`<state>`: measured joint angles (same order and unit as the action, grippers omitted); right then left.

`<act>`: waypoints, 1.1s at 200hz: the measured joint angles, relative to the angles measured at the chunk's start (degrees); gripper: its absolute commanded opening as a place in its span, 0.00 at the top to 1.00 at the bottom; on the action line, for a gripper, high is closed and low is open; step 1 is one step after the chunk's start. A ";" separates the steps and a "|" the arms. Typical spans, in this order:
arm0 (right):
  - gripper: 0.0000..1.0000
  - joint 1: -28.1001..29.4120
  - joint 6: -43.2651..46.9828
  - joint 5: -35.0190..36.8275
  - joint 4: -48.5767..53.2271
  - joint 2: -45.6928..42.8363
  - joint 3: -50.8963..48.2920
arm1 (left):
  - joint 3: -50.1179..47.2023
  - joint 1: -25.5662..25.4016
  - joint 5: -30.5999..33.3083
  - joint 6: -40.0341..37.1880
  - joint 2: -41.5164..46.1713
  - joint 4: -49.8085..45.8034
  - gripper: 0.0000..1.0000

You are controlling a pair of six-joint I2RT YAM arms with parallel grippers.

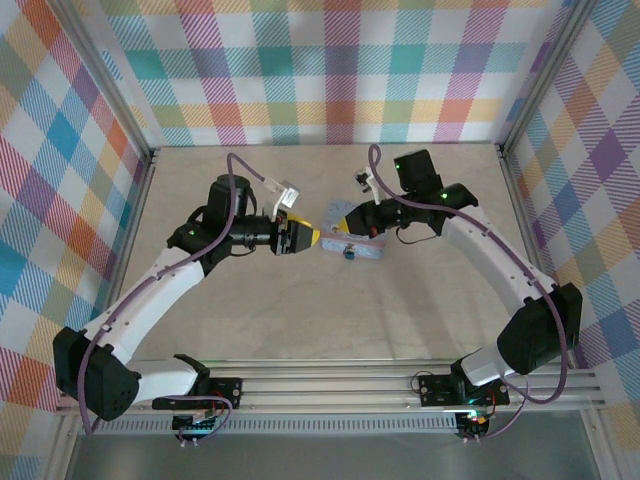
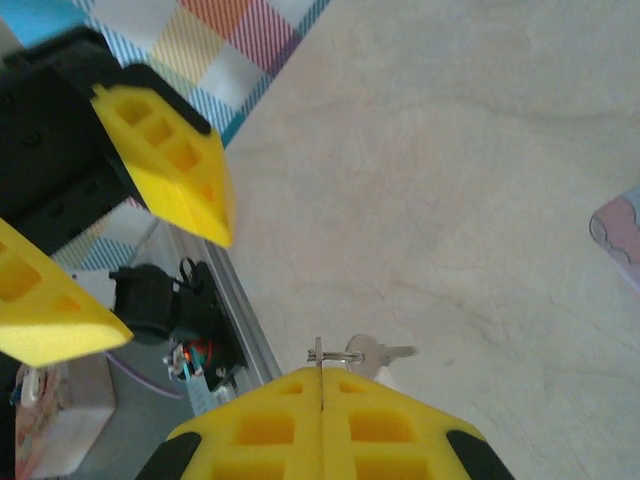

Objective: Unlock the padlock with the key

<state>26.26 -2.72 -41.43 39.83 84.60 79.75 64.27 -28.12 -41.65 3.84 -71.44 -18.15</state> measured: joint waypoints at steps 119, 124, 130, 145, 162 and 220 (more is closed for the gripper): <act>1.00 0.00 10.43 -5.16 8.22 1.27 2.38 | -0.13 -0.52 -14.62 1.27 -8.07 8.68 0.58; 1.00 0.00 10.56 -5.25 8.31 1.42 2.38 | -0.13 -0.61 -14.78 1.25 -8.48 8.68 0.59; 1.00 0.00 10.73 -5.44 8.31 1.51 2.38 | -0.13 -0.74 -14.88 1.25 -9.01 8.68 0.59; 1.00 0.00 10.95 -5.99 8.31 1.62 2.40 | -0.13 -1.11 -14.97 1.25 -10.34 8.66 0.61; 1.00 0.00 10.99 -6.51 8.31 1.62 2.40 | -0.11 -1.42 -15.37 1.25 -11.67 8.63 0.65; 0.91 -0.33 10.10 -6.49 7.78 1.95 2.38 | 0.26 -2.01 -16.79 1.11 -12.46 7.85 1.00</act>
<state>25.93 7.38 -47.92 47.62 86.54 82.13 64.53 -30.13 -58.43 4.95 -83.90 -10.31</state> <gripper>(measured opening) 0.052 0.050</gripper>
